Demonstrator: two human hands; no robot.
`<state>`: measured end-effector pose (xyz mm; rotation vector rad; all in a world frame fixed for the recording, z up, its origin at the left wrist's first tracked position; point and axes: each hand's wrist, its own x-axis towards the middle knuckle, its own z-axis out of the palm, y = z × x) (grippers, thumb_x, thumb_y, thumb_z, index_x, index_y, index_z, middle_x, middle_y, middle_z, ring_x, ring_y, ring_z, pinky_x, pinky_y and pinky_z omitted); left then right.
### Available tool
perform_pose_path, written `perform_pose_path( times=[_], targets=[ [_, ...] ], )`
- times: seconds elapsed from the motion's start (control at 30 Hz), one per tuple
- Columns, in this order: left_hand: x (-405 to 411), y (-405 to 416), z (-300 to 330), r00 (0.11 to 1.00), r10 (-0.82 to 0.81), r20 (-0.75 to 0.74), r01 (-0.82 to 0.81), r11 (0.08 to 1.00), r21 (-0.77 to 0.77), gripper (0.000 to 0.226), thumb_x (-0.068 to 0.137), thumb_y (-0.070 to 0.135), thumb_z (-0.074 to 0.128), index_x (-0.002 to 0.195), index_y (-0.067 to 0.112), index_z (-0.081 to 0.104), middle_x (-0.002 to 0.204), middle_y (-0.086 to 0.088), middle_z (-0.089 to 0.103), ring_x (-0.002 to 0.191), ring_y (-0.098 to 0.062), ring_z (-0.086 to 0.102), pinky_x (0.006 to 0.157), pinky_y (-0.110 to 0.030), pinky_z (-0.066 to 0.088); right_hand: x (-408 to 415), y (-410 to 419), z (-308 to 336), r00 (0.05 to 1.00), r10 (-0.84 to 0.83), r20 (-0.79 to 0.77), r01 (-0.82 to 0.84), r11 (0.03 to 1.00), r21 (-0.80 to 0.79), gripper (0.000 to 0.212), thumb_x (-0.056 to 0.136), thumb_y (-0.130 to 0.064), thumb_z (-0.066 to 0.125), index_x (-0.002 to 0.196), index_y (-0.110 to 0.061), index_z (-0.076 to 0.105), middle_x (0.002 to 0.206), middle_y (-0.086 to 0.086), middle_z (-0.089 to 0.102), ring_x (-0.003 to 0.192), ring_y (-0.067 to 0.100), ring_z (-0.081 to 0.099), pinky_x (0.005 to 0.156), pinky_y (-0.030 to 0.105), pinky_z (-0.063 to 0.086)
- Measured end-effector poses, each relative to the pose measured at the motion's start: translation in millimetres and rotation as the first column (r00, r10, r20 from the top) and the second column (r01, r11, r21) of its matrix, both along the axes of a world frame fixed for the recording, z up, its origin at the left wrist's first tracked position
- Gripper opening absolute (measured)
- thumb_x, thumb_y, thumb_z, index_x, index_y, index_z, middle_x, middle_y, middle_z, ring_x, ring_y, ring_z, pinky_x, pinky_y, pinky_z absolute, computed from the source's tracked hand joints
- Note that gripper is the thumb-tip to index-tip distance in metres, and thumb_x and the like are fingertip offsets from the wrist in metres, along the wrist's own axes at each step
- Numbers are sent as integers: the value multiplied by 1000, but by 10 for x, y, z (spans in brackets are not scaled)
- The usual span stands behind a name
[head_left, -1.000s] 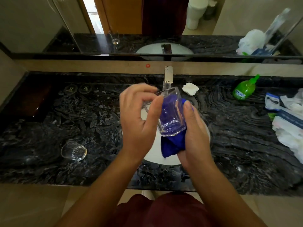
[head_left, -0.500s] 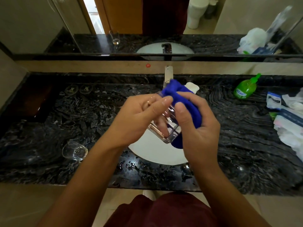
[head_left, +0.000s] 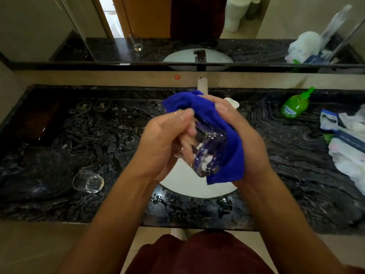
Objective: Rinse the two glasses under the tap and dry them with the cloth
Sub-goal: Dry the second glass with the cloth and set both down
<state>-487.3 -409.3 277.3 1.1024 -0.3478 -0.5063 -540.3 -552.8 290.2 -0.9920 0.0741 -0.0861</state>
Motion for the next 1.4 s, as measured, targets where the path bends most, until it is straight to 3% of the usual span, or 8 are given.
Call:
perform_pose_path(
  times=[0.17, 0.43, 0.53, 0.67, 0.87, 1.13, 1.27, 1.4],
  targets=[
    [-36, -108, -28, 962, 55, -266, -82, 992, -91, 24, 92, 29, 65, 83, 8, 60, 82, -10, 48, 72, -22, 45, 73, -37, 44, -10, 110, -235, 993, -89, -73, 97, 989, 115, 24, 95, -38, 66, 110, -25, 81, 103, -1, 80, 95, 13, 77, 86, 28, 60],
    [-138, -84, -139, 858, -113, -501, -37, 959, -279, 41, 88, 33, 68, 112, 3, 56, 102, -12, 57, 92, -22, 62, 86, -36, 57, 55, -85, -219, 930, -363, -56, 311, 859, -408, 16, 103, -22, 65, 114, -21, 77, 108, -1, 80, 96, 17, 76, 79, 29, 60],
    [-107, -77, -165, 871, -67, -487, -71, 963, -261, 37, 82, 32, 73, 106, 6, 63, 100, -10, 65, 92, -22, 66, 87, -36, 59, -16, -108, -109, 950, -309, 39, 311, 932, -187, 20, 105, -26, 58, 110, -28, 78, 117, 1, 78, 106, 17, 75, 87, 28, 59],
    [-34, -115, -200, 877, -21, -480, -113, 962, -249, 40, 94, 34, 61, 125, 9, 65, 119, -10, 70, 109, -22, 68, 97, -38, 55, -57, 58, -137, 967, -190, 168, 225, 949, -220, 23, 100, -30, 57, 110, -29, 78, 116, 1, 76, 112, 23, 71, 98, 39, 57],
    [43, -121, -353, 842, -27, -539, -153, 946, -286, 27, 96, 23, 56, 99, 8, 78, 96, -8, 79, 91, -19, 76, 82, -34, 61, 172, 103, -325, 983, -181, -41, 183, 982, 51, 27, 101, -24, 55, 105, -21, 81, 108, 5, 80, 100, 18, 76, 89, 32, 61],
    [18, -215, -338, 816, -7, -577, -178, 948, -264, 39, 94, 35, 61, 103, 3, 80, 103, -13, 78, 93, -25, 77, 81, -36, 63, 168, 235, -732, 866, -256, -429, 274, 961, -19, 33, 100, -27, 65, 72, -28, 81, 75, -6, 75, 65, 10, 69, 54, 22, 54],
    [29, -235, -333, 792, -10, -611, -171, 957, -236, 55, 106, 47, 45, 99, 8, 83, 109, -13, 79, 101, -25, 76, 92, -36, 62, 158, 81, -680, 902, -213, -375, 346, 877, 333, 34, 105, -36, 57, 117, -11, 77, 116, 11, 78, 102, 25, 76, 81, 36, 62],
    [-21, -342, -295, 771, 15, -637, -183, 963, -198, 53, 107, 46, 45, 120, 4, 75, 129, -18, 71, 120, -30, 68, 109, -44, 52, 212, -53, -528, 942, -296, -158, 334, 874, 354, 39, 107, -38, 49, 115, -11, 76, 111, 10, 78, 105, 24, 75, 90, 37, 60]
  ],
)
